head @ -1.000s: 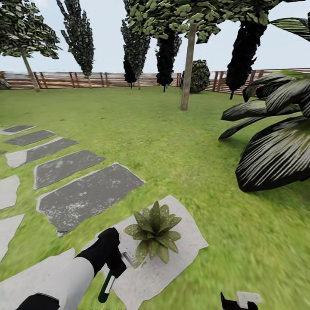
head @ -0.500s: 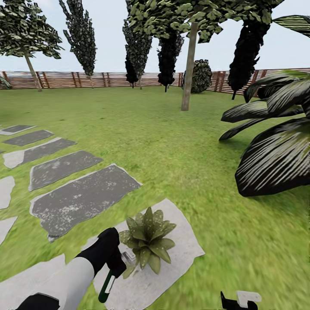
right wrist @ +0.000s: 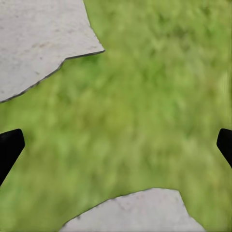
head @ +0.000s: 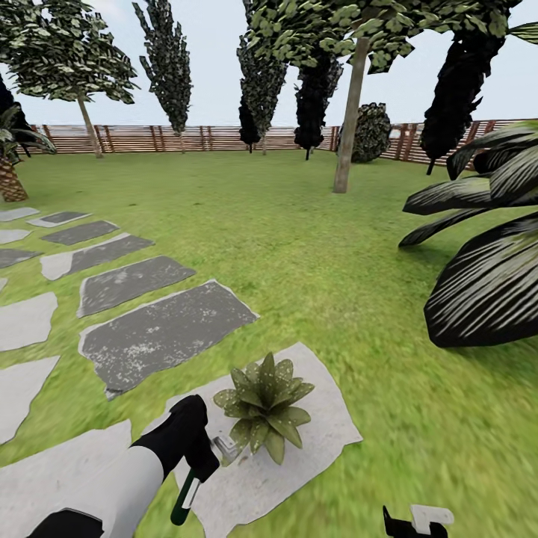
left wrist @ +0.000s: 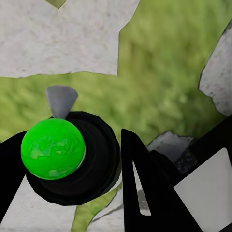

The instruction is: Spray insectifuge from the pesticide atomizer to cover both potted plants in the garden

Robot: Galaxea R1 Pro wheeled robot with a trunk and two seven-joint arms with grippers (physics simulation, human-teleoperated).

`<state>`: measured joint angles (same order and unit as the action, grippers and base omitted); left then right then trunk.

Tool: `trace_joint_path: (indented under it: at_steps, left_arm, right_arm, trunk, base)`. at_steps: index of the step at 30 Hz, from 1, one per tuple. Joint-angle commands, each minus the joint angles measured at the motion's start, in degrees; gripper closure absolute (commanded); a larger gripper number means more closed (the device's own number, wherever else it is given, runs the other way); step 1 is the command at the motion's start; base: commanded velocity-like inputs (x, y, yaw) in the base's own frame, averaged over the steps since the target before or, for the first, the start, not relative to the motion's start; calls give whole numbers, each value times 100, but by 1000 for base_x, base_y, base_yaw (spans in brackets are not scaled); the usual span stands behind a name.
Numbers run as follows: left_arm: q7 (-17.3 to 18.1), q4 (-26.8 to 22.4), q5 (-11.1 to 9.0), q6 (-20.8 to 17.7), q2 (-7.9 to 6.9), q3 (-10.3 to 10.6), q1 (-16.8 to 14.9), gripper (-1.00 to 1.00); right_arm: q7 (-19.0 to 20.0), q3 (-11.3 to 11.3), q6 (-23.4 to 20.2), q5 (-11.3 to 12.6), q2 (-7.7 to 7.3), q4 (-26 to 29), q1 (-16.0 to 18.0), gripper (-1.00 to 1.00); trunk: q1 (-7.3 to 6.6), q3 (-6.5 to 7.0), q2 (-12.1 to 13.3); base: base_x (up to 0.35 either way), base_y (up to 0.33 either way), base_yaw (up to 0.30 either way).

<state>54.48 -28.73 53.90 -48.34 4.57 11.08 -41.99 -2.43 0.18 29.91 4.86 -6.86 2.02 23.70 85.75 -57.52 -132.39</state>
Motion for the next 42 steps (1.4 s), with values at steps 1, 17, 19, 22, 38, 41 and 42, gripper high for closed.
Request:
trace_joint_path:
  at_steps: [1,17,19,22,38,41,42]
  left_arm:
    - [54,-8,53,-20,-3,8,-2,100]
    - [54,-1,50,-18,-5,5,-2,100]
    - [54,-1,50,-18,-1,8,-2,100]
    - [54,-1,50,-18,0,5,-2,100]
    - [391,-106,120,-35,-107,-251,-171,100]
    - [945,-106,138,-28,-347,-178,-439,100]
    - [1010,-106,143,-28,-383,-136,-475,100]
  right_arm:
    - [15,8,22,50,0,-5,3,-100]
    - [14,8,15,41,-10,-26,3,-100]
    - [12,8,15,41,-9,-25,3,-100]
    - [12,8,15,41,-9,-27,3,-100]
    - [11,8,15,41,-2,-33,3,-100]
    - [11,8,15,41,-1,-35,3,-100]
    - [9,8,15,41,-1,-35,3,-100]
  trunk:
    - [-1,-5,-2]
    - [-1,-5,-2]
    - [-1,-5,-2]
    - [-1,-5,-2]
    - [-1,-5,-2]
    - [-1,-5,-2]
    - [-1,-5,-2]
  base:
    - [0,0,1]
    - [130,-119,89]
    - [22,-266,0]
    - [3,-271,117]
    - [0,-160,147]
    - [0,0,0]
    - [0,0,0]
